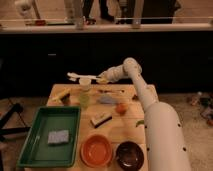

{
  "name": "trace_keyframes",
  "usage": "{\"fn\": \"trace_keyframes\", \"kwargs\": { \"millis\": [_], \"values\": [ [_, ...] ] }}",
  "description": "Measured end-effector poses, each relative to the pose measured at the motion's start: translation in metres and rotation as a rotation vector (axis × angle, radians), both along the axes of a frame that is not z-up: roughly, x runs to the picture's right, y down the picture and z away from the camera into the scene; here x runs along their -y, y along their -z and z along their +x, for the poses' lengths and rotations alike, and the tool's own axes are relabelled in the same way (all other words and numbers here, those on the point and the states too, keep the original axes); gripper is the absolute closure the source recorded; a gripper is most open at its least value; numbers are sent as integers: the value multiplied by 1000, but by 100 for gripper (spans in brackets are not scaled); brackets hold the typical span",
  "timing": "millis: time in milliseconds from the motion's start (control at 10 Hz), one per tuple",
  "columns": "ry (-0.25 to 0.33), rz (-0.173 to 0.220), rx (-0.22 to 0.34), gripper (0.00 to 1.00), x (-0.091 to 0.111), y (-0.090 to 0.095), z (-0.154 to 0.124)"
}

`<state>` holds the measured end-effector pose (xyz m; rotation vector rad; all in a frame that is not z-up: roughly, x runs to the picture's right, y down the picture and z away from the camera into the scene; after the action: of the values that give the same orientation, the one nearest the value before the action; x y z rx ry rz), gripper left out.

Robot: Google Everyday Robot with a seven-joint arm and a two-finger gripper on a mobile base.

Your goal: Place brush in paper cup

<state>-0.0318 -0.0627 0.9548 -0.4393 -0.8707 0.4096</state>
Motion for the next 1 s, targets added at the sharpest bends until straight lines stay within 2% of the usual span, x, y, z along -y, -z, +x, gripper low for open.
{"fn": "trace_keyframes", "kwargs": {
  "millis": [800, 1000],
  "values": [
    [-1, -17, 3, 100, -4, -9, -1],
    [5, -25, 1, 100, -10, -10, 1]
  ]
}}
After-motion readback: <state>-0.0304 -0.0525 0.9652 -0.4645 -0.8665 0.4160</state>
